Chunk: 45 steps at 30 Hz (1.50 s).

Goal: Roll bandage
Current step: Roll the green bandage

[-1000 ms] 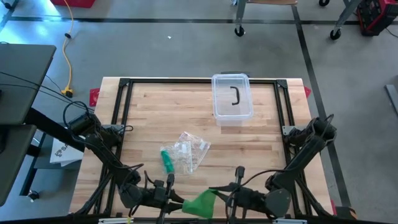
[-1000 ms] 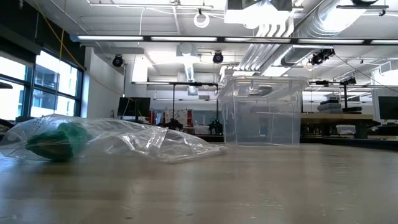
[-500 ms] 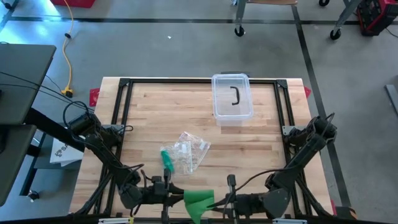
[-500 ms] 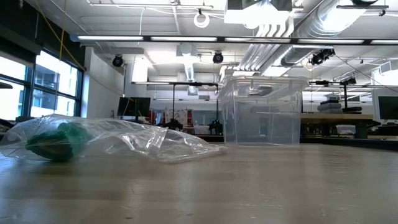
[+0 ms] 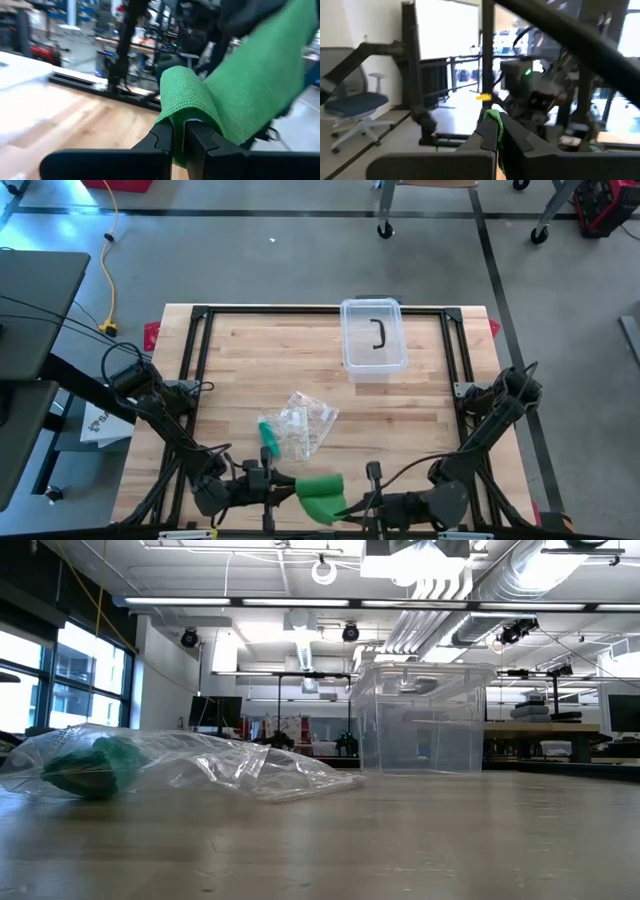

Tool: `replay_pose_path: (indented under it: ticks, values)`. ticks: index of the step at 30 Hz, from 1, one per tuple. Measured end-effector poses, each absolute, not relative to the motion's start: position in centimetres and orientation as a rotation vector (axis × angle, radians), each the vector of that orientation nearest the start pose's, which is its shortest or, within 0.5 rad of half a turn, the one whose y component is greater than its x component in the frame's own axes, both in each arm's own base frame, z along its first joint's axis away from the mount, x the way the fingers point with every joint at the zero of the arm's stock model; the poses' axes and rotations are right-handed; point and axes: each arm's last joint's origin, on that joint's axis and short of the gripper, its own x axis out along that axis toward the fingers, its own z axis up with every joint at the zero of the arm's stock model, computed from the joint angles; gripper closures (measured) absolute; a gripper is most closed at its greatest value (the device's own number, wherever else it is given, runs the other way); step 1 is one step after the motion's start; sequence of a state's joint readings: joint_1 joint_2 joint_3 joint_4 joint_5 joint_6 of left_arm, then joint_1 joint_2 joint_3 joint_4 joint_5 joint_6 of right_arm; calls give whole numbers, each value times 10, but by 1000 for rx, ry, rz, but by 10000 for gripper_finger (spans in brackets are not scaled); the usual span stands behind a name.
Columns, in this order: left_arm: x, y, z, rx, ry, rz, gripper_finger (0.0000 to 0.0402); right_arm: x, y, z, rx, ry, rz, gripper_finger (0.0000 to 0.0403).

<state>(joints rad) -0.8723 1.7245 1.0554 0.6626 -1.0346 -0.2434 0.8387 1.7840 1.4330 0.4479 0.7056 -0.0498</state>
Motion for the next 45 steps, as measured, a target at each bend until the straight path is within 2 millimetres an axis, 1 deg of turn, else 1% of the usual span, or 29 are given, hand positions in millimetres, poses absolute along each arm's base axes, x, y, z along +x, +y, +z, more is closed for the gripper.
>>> replay_pose_path:
  ticks: [2, 5, 9, 11, 14, 18, 22, 25, 28, 31, 35, 38, 42, 45]
  values:
    - [260, -269, 257, -252, 0, 125, 387, 292, 295, 345, 17, -89, 77, 403]
    - [263, -268, 254, -277, 32, 75, 387, 292, 291, 347, -17, -94, -50, 403]
    - [263, -269, 250, -308, 61, 37, 387, 292, 283, 352, -19, -86, -134, 403]
    - [264, -270, 250, -315, 69, -4, 387, 296, 277, 350, -19, -56, -165, 403]
    - [263, -273, 251, -324, 81, -81, 387, 307, 263, 339, 9, 19, -220, 403]
    - [262, -275, 253, -319, 69, -125, 387, 320, 243, 320, 61, 148, -278, 403]
    - [257, -280, 257, -289, 36, -147, 387, 324, 227, 302, 111, 282, -299, 403]
    - [252, -284, 260, -263, 5, -139, 387, 321, 227, 295, 121, 337, -289, 403]
    - [247, -287, 261, -249, -9, -109, 387, 313, 235, 292, 119, 360, -259, 403]
    - [245, -288, 261, -250, -11, -89, 387, 307, 245, 292, 110, 384, -187, 403]
    - [245, -288, 261, -255, -12, -90, 387, 305, 252, 292, 104, 405, -96, 403]
    - [247, -287, 261, -258, -14, -83, 387, 307, 252, 291, 59, 401, -85, 403]
    - [247, -286, 262, -265, -19, -78, 387, 311, 247, 292, -8, 393, -104, 402]
    - [247, -286, 263, -268, -32, -77, 387, 315, 241, 292, -29, 396, -112, 391]
